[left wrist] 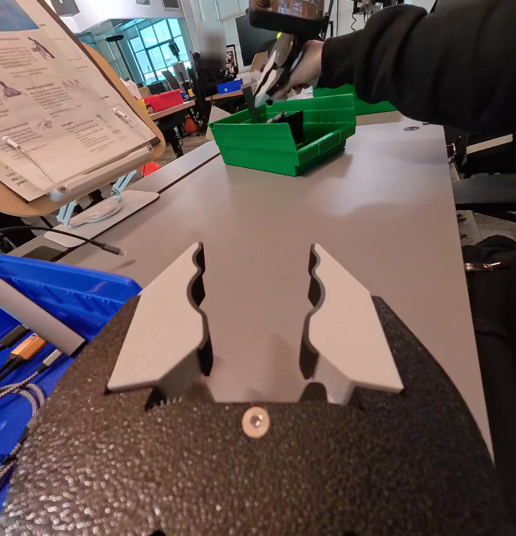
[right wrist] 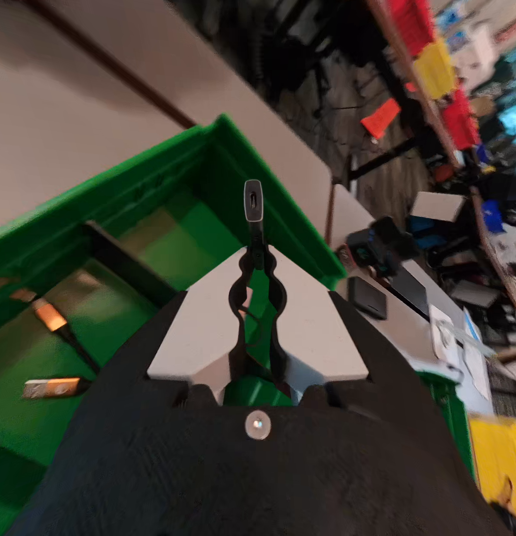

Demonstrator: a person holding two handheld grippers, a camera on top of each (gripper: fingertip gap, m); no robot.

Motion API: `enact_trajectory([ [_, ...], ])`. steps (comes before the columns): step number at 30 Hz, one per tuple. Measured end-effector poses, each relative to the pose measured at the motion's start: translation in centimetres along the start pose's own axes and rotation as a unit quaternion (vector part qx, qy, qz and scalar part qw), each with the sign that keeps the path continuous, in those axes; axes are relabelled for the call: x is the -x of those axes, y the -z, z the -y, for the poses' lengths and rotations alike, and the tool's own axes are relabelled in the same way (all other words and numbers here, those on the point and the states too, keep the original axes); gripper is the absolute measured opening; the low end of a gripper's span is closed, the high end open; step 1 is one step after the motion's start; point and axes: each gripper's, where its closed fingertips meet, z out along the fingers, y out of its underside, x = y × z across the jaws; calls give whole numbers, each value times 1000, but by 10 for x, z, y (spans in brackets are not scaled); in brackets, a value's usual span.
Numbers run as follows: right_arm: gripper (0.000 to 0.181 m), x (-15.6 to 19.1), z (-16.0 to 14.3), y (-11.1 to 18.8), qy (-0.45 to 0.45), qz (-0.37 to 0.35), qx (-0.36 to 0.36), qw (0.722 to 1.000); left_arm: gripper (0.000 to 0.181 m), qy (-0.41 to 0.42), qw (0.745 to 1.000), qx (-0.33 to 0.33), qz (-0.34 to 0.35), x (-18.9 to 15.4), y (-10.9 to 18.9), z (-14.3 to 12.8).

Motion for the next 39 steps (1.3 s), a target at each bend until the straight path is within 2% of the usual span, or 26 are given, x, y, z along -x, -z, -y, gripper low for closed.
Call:
enact_trajectory([
  [2, 14, 26, 2, -5, 16, 48, -11, 999, 71, 4, 1000, 5, -1, 0, 0, -3],
  [3, 26, 30, 8, -5, 8, 50, -25, 998, 71, 6, 1000, 6, -1, 1, -1, -4],
  [8, 51, 31, 35, 11, -68, 54, -78, 993, 71, 12, 1000, 18, 1, 3, -3, -10],
  [11, 70, 45, 51, 31, -90, 65, -100, 989, 70, 11, 1000, 20, 10, 6, -3, -9],
  [14, 88, 89, 73, 68, -100, 118, -152, 976, 69, 32, 999, 6, 37, 16, 2, -3],
  [17, 92, 153, 101, 120, -101, 205, -253, 940, 65, 77, 992, 12, 94, 40, 14, 0],
  [20, 99, 209, 116, 162, -113, 280, -331, 894, 61, 128, 971, 40, 198, 77, 39, -4],
  [23, 103, 244, 113, 176, -89, 314, -352, 877, 54, 177, 939, 74, 285, 114, 64, -15],
  [26, 104, 249, 109, 172, -34, 289, -351, 890, 55, 194, 925, 149, 290, 144, 62, -33],
  [28, 104, 246, 107, 171, -21, 281, -345, 895, 56, 203, 919, 212, 264, 161, 47, -48],
  [30, 103, 247, 105, 176, -13, 297, -348, 889, 53, 202, 917, 253, 234, 180, 26, -59],
  [32, 101, 245, 102, 178, -8, 300, -347, 888, 52, 233, 907, 281, 211, 198, 8, -73],
  [34, 100, 242, 99, 178, -6, 299, -344, 890, 46, 295, 883, 306, 198, 211, -2, -88],
  [36, 100, 241, 94, 181, 2, 307, -342, 888, 40, 343, 874, 293, 182, 218, -14, -93],
  [38, 99, 237, 90, 182, 12, 301, -344, 889, 44, 368, 859, 304, 183, 224, -19, -98],
  [39, 99, 234, 88, 181, 14, 297, -342, 891, 41, 358, 865, 305, 174, 225, -22, -95],
])
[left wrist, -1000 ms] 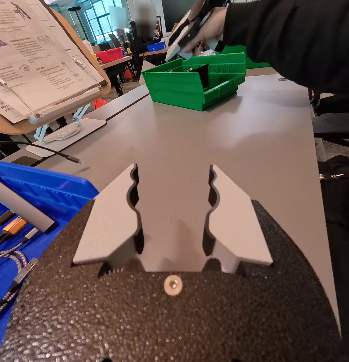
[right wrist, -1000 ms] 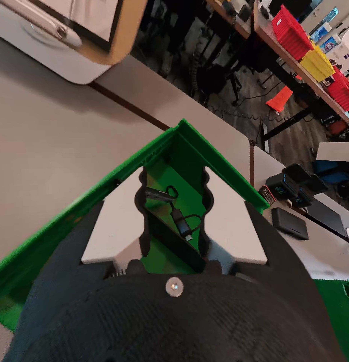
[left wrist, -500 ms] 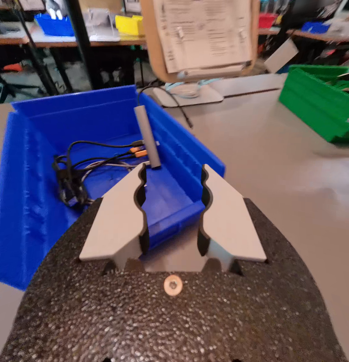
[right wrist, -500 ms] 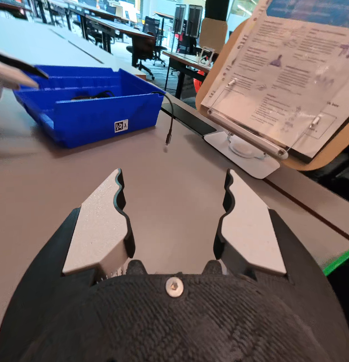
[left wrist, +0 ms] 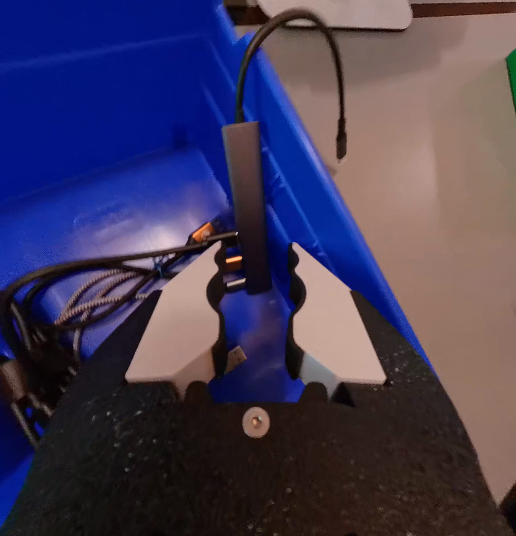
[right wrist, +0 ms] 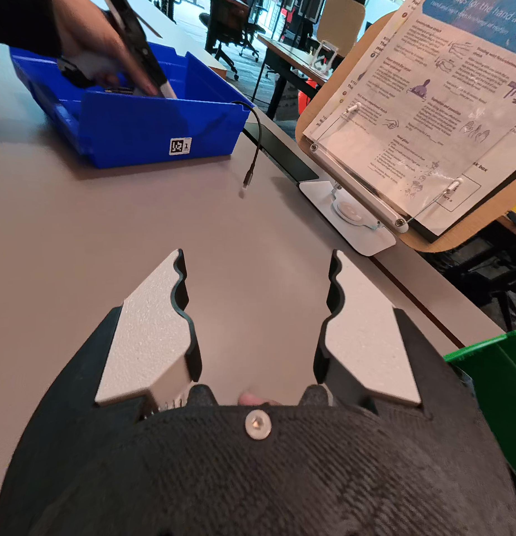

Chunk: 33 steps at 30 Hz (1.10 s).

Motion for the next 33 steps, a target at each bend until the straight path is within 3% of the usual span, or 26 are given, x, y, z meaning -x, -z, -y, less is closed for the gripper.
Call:
enact_trajectory([
  [3, 98, -6, -3, 5, -9, -5, -1, 1000, 37, -76, 994, -40, 63, 10, 3, 25],
  [5, 97, -7, -1, 6, -23, 0, -12, 1000, 51, -106, 988, -49, 105, 23, -2, 34],
  [9, 97, -5, 0, 6, -26, 9, -15, 1000, 39, -61, 994, -78, 39, 20, -16, 44],
  [10, 97, -4, -1, 6, -21, 8, -11, 1000, 26, -53, 995, -87, 8, 14, -18, 44],
  [14, 96, -2, -2, 7, -7, 10, -4, 1000, 27, 0, 991, -118, -61, 10, -17, 41],
  [16, 95, 0, 1, 7, -14, 16, -13, 1000, 39, 43, 989, -120, -78, 16, -16, 38],
  [18, 94, 2, 5, 7, -18, 23, -22, 999, 76, 100, 985, -129, -61, 32, -18, 41],
  [19, 94, 3, 7, 6, -18, 24, -25, 999, 79, 118, 982, -132, -70, 33, -19, 42],
  [25, 92, 10, 7, 6, 0, 32, -16, 999, 50, 122, 968, -148, -163, 16, -23, 50],
  [31, 91, 8, 7, 6, -13, 37, -26, 999, 34, 207, 920, -164, -291, 0, -18, 48],
  [33, 90, 6, 5, 5, -19, 36, -26, 999, 16, 185, 918, -172, -306, -4, -14, 44],
])
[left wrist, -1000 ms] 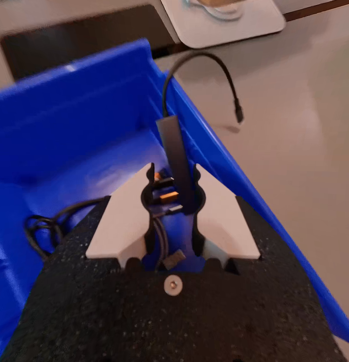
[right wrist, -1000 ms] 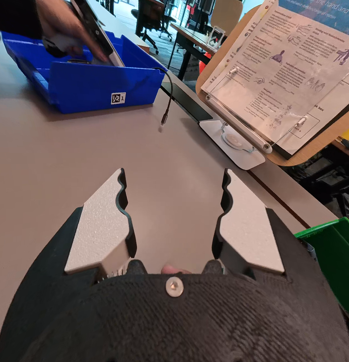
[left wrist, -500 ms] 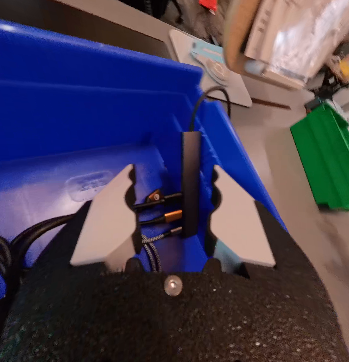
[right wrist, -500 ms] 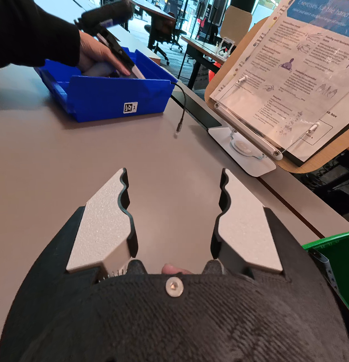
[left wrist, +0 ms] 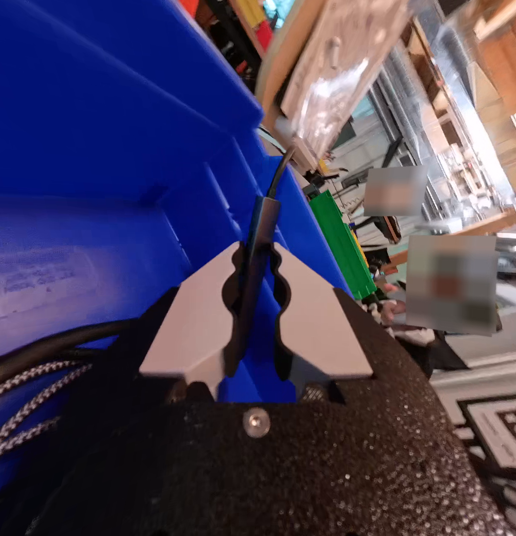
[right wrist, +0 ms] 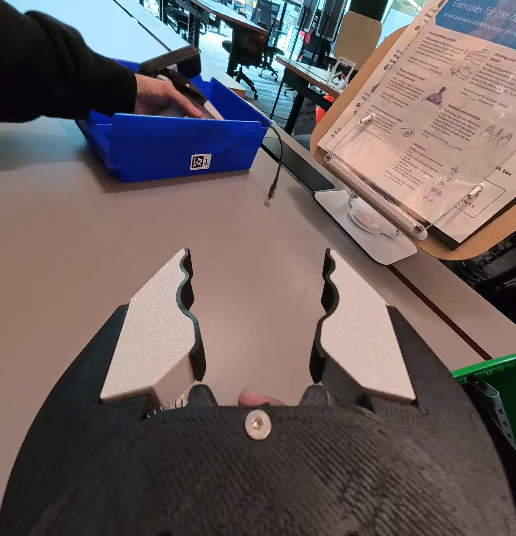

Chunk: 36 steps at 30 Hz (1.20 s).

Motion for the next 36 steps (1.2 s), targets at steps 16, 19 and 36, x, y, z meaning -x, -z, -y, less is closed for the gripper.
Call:
enact_trajectory([
  [16, 84, -13, 26, 10, -17, -49, -51, 997, 11, -343, 932, -92, -69, -207, 44, 61],
  [19, 78, -5, 53, 5, -4, -67, -95, 993, 11, -326, 928, -111, -139, -275, 43, 47],
  [36, 27, 46, 184, 78, 15, -97, -386, 917, 10, -226, 885, -68, -402, -465, -25, -123],
])
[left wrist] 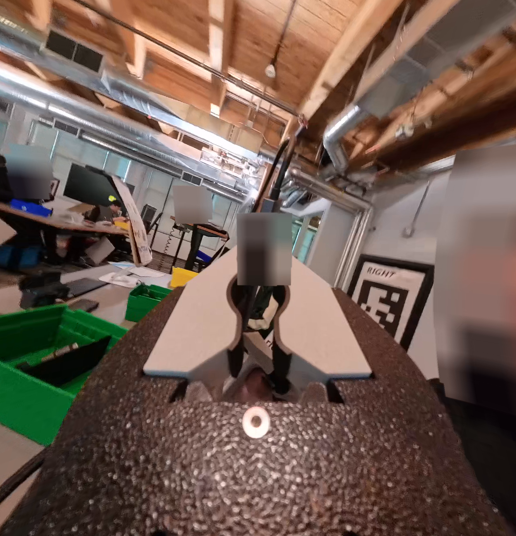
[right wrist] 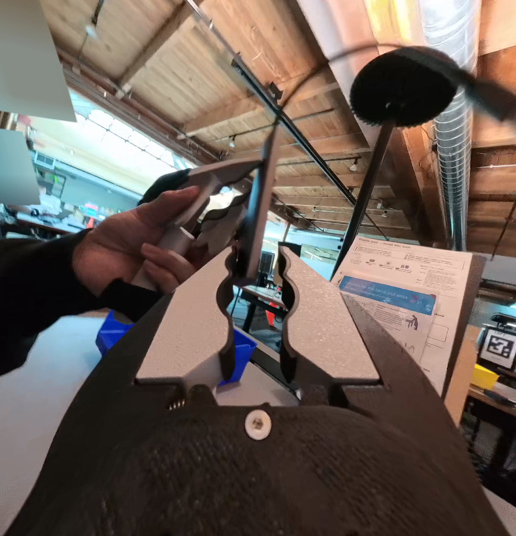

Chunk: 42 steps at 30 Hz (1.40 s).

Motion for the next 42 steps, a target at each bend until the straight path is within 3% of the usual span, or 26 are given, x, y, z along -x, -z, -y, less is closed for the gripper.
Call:
enact_trajectory([
  [5, 31, -18, 38, 16, -26, -24, -68, 997, 11, -145, 988, 32, -46, -40, -33, 15],
  [9, 33, -24, 64, 28, -31, -31, -94, 995, 11, -162, 983, 31, -76, -58, -49, 18],
  [15, 40, -45, 75, 41, -54, -55, -107, 991, 11, -153, 979, 1, -137, -78, -65, 32],
  [20, 48, -53, 79, 49, -90, -48, -118, 988, 11, -185, 979, 21, -82, -55, -68, 24],
  [26, 48, -56, 48, 42, -104, -33, -70, 992, 10, -112, 993, 25, -19, 1, -34, -12],
  [30, 39, -28, 10, 29, -140, 71, -4, 988, 10, -56, 998, -8, -2, 24, -8, -20],
  [33, 41, -12, -21, 22, -170, 108, 46, 978, 11, -31, 999, -18, 4, 34, 6, -24],
  [36, 8, -9, -33, 15, -165, 103, 44, 980, 10, -19, 999, -28, 12, 39, 16, -27],
  [42, 8, 3, -55, 20, -254, 168, 115, 945, 17, 68, 997, 39, 26, 45, 48, -45],
])
